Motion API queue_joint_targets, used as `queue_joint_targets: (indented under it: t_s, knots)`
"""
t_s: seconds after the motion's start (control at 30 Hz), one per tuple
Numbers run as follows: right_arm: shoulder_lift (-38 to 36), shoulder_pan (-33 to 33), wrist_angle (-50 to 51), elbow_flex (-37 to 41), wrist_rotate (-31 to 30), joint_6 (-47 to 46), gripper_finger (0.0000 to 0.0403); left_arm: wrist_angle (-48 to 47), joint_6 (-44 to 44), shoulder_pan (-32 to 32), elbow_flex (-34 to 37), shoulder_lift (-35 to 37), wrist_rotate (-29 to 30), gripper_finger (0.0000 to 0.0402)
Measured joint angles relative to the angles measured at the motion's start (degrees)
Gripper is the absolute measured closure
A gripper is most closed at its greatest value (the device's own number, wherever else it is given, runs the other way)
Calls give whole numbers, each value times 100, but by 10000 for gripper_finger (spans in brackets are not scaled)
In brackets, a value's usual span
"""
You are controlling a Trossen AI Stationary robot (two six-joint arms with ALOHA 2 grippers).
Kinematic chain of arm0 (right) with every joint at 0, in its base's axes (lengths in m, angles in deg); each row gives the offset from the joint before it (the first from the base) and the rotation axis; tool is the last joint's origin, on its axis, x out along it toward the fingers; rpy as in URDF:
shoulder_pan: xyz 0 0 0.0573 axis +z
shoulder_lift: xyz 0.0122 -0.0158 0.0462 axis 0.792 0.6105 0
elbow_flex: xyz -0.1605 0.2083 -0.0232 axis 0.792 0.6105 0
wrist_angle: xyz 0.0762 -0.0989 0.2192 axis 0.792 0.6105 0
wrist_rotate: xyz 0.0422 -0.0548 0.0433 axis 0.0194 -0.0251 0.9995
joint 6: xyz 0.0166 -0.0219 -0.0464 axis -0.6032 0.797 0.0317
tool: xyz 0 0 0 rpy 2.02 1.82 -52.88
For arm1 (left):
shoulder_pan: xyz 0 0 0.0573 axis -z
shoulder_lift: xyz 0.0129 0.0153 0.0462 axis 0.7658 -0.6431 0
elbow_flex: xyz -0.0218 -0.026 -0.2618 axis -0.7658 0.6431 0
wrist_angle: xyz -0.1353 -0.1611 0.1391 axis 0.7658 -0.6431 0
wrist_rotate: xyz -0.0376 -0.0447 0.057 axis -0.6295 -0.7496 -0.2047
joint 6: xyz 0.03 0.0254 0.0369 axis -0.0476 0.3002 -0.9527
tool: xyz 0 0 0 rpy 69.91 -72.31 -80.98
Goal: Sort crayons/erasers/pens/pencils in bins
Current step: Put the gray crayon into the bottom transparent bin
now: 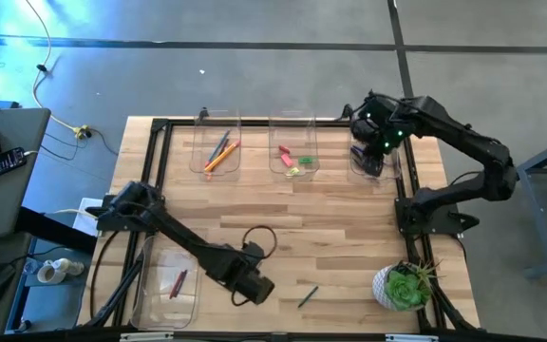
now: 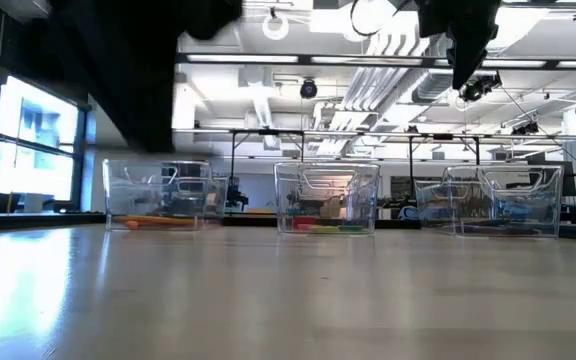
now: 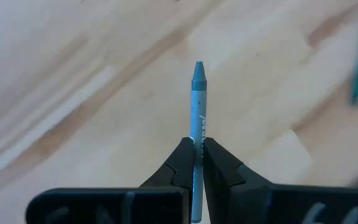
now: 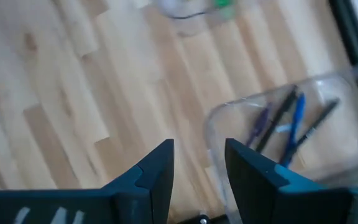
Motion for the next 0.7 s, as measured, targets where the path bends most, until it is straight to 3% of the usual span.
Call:
queue_joint_targets:
  t_s: [0.5, 0.7]
  knots:
    - [9, 2545, -221, 0, 346, -199, 268, -2850, 2356, 1251, -20, 1466, 158, 400]
    - [233, 3749, -510, 0, 301, -608, 268, -3562, 3392, 1963, 83, 1558, -72, 400]
